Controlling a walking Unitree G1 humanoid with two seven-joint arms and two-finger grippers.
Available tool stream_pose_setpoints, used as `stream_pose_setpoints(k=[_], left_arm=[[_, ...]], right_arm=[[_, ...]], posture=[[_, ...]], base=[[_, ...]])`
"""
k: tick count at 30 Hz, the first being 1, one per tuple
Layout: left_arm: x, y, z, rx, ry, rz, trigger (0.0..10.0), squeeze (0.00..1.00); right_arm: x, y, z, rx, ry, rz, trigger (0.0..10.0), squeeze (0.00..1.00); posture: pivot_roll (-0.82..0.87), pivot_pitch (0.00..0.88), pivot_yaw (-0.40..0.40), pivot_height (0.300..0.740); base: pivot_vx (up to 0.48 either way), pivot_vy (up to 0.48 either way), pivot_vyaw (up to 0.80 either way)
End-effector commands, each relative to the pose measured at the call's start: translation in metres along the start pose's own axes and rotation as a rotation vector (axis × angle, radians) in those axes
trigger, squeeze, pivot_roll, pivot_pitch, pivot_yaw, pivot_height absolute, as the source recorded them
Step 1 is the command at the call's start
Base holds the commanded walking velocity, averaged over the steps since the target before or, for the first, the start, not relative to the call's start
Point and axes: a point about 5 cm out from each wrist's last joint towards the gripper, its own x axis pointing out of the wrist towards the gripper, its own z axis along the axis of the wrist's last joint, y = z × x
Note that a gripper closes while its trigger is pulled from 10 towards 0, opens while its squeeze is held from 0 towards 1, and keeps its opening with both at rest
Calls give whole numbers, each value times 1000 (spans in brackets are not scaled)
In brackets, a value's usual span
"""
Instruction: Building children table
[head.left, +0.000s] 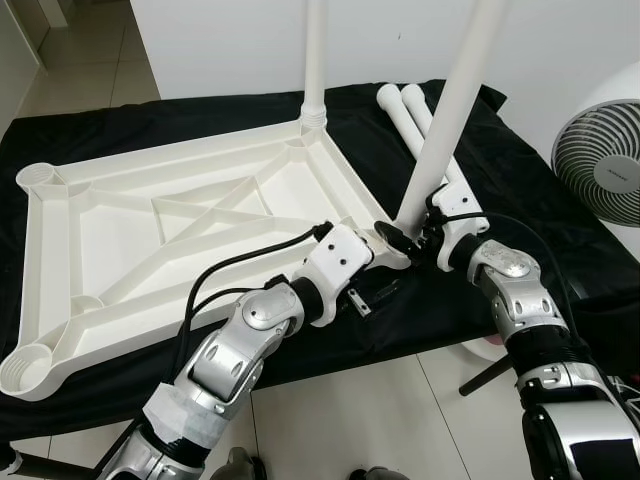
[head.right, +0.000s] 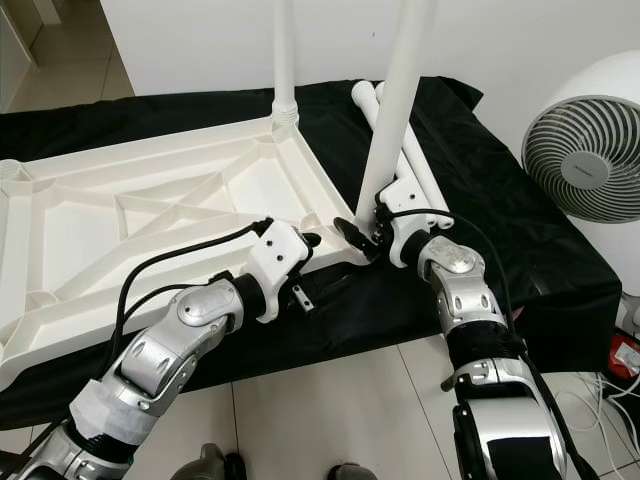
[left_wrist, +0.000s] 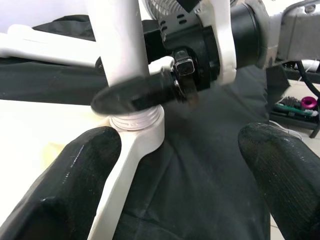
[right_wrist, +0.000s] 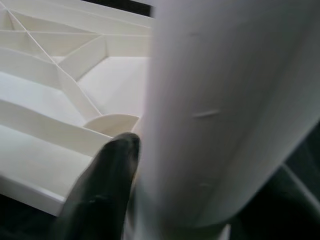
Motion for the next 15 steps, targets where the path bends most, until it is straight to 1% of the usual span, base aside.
stream_pose_setpoints(k=[1, 7, 8, 9, 11, 12, 13, 14, 15], left_arm=[[-1, -8, 0, 3, 2, -102, 10000, 0], [-1, -10, 0, 10, 5, -105, 10000, 0], [-1, -10, 0, 11, 6, -106, 10000, 0], [-1, -10, -1, 11, 6, -107, 10000, 0], [-1, -10, -1, 11, 6, -107, 10000, 0], [-1, -10, -1, 11, 7, -107, 10000, 0], [-1, -10, -1, 11, 7, -107, 10000, 0], [-1, -11, -1, 10, 8, -106, 10000, 0], [-1, -11, -1, 10, 8, -106, 10000, 0]], right_arm=[[-1, 2, -5, -17, 31, 28, 0, 0], [-6, 3, -13, -9, 38, 30, 0, 0], [-6, 3, -14, 12, 37, 3, 10000, 0], [-5, 4, -16, 40, 45, -32, 10000, 0], [-5, 4, -16, 40, 45, -32, 10000, 0], [-4, 5, -18, 55, 54, -59, 10000, 0], [-4, 5, -18, 55, 54, -59, 10000, 0], [0, 9, -19, 79, 56, -110, 10000, 0], [0, 9, -19, 79, 56, -110, 10000, 0]], posture=[[-78, 85, 28, 740], [-82, 91, 24, 740], [-82, 91, 22, 740], [-82, 91, 22, 740], [-82, 91, 22, 740], [-82, 91, 22, 740], [-82, 91, 22, 740], [-85, 96, 19, 740], [-85, 96, 19, 740]], base=[[0, 0, 0], [0, 0, 0], [0, 0, 0], [0, 0, 0], [0, 0, 0], [0, 0, 0], [0, 0, 0], [0, 0, 0], [0, 0, 0]])
